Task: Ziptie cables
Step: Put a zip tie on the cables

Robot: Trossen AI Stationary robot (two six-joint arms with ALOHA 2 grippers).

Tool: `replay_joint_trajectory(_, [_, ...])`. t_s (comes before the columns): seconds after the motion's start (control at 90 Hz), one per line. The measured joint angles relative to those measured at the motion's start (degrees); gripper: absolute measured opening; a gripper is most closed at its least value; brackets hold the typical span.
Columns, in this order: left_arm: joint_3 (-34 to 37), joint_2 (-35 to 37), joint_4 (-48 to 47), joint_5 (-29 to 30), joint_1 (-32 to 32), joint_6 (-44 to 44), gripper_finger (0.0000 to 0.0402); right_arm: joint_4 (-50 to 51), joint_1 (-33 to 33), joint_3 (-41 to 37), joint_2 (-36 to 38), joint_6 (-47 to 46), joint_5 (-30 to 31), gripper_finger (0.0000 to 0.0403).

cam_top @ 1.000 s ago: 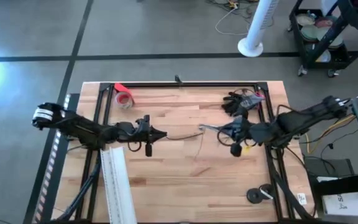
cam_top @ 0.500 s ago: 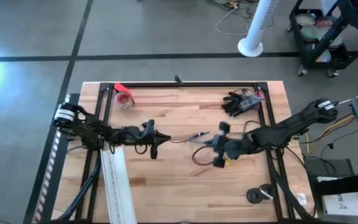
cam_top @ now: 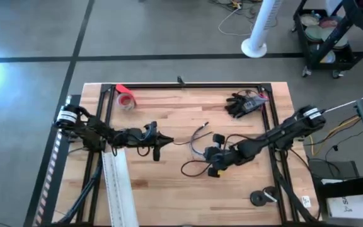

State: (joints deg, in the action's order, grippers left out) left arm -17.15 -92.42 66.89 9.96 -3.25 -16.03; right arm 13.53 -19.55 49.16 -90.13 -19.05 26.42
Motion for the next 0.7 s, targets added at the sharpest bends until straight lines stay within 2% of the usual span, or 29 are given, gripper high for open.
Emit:
replay_joint_trajectory(0.156, [0.0, 0.0, 0.0, 0.0, 0.0, 0.02, 0.0, 0.3, 2.24, -0.09, -0.83, -0.73, 1.18, 0.0])
replay_joint_trajectory(0.333, [-0.02, 0.0, 0.02, 0.0, 0.0, 0.02, 0.0, -0.34, 6.16, -0.17, -1.92, -6.07, 6.22, 0.0])
replay_joint_trajectory(0.411, [-0.02, 0.0, 0.16, 0.0, 0.0, 0.16, 0.0, -4.69, 8.01, -0.17, -2.85, -8.37, 5.63, 0.0])
replay_joint_trajectory(0.589, [-0.02, 0.0, 0.48, 0.0, 0.0, 0.28, 0.0, -17.88, 12.01, -0.04, -6.81, -11.92, 0.23, 0.0])
replay_joint_trajectory(0.7, [-0.03, 0.0, 0.46, 0.0, 0.0, 0.28, 0.0, -18.12, 14.28, 1.62, -10.32, -14.01, -0.45, 0.0])
